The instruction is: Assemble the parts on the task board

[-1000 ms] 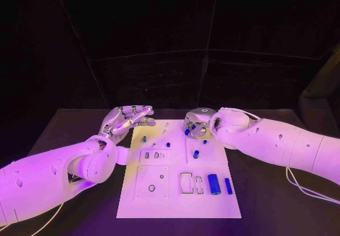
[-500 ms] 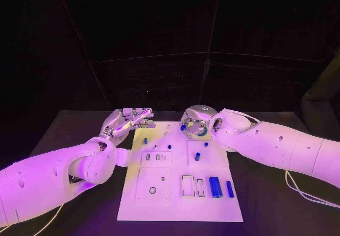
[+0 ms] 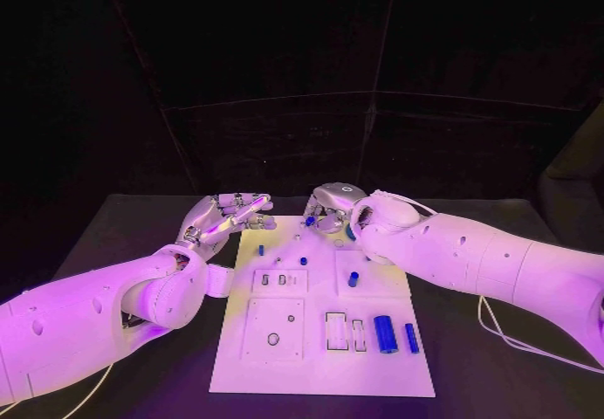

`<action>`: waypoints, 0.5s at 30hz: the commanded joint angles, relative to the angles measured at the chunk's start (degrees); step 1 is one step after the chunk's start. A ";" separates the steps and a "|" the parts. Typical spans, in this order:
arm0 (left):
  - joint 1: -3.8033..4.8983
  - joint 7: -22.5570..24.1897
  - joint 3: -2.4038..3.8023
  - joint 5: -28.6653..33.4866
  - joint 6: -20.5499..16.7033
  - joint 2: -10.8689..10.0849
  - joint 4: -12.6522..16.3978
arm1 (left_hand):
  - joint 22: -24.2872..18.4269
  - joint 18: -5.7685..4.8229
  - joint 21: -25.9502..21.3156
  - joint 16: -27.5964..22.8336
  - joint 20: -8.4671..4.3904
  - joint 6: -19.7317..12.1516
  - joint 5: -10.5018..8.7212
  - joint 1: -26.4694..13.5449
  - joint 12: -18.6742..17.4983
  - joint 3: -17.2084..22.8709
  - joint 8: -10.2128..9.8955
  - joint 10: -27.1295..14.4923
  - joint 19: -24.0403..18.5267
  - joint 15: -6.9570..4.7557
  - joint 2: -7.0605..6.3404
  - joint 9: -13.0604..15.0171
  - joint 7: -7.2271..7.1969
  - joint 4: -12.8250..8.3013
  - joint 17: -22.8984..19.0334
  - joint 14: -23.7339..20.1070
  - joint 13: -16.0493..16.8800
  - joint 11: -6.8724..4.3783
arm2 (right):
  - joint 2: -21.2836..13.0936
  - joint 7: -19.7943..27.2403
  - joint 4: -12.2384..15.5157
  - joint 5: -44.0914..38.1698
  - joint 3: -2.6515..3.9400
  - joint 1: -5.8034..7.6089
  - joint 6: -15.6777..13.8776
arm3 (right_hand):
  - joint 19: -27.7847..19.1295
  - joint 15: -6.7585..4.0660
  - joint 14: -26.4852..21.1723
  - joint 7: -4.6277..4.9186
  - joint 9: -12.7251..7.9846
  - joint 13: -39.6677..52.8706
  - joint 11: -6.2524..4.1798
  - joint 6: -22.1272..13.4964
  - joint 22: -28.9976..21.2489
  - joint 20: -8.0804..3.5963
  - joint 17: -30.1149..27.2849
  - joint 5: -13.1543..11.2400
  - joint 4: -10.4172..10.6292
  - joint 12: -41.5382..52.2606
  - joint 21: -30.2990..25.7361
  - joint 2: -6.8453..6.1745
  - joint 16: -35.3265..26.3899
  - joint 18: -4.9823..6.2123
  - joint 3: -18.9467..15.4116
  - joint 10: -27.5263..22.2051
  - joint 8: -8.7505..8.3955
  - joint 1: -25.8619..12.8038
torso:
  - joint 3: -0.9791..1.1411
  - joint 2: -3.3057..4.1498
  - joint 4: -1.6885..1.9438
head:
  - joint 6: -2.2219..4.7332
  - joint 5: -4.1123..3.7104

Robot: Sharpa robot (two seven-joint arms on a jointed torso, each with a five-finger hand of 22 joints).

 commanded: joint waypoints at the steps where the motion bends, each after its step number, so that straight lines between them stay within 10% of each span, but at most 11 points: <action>1: 0.14 0.04 0.05 0.10 0.97 0.03 0.26 | 0.02 0.27 0.20 -0.21 -0.03 0.18 -0.17 -0.22 -0.24 -0.10 -0.25 0.26 0.33 0.05 0.21 -0.09 0.20 -0.38 0.06 0.33 -0.05 0.06 | 0.93 -1.34 -1.00 0.17 0.05 0.18 0.12 | 0.28 -0.11 -0.08 0.23 0.06 -0.09 0.23 -0.07 0.03 -0.01 -0.04 -0.21 0.34 -0.39 0.36 -0.28 0.14 -0.59 0.04 -0.38 0.30 -0.36 | -0.05 0.28 0.11 | 0.09 0.05; 15: 0.22 -0.13 0.05 0.10 1.08 0.05 0.32 | 0.02 0.27 0.20 -0.21 -0.03 0.18 -0.17 -0.22 -0.24 -0.10 -0.25 0.26 0.33 0.05 0.21 -0.09 0.20 -0.38 0.06 0.33 -0.05 0.06 | 2.76 -2.48 -2.87 -0.27 0.05 0.21 0.26 | 0.23 -0.07 -0.15 0.27 0.04 -0.10 0.28 -0.20 -0.02 0.03 -0.29 -0.07 0.44 -0.39 0.35 -0.49 0.08 -0.58 0.27 -0.60 0.25 -0.36 | -0.10 0.34 0.21 | -0.18 0.16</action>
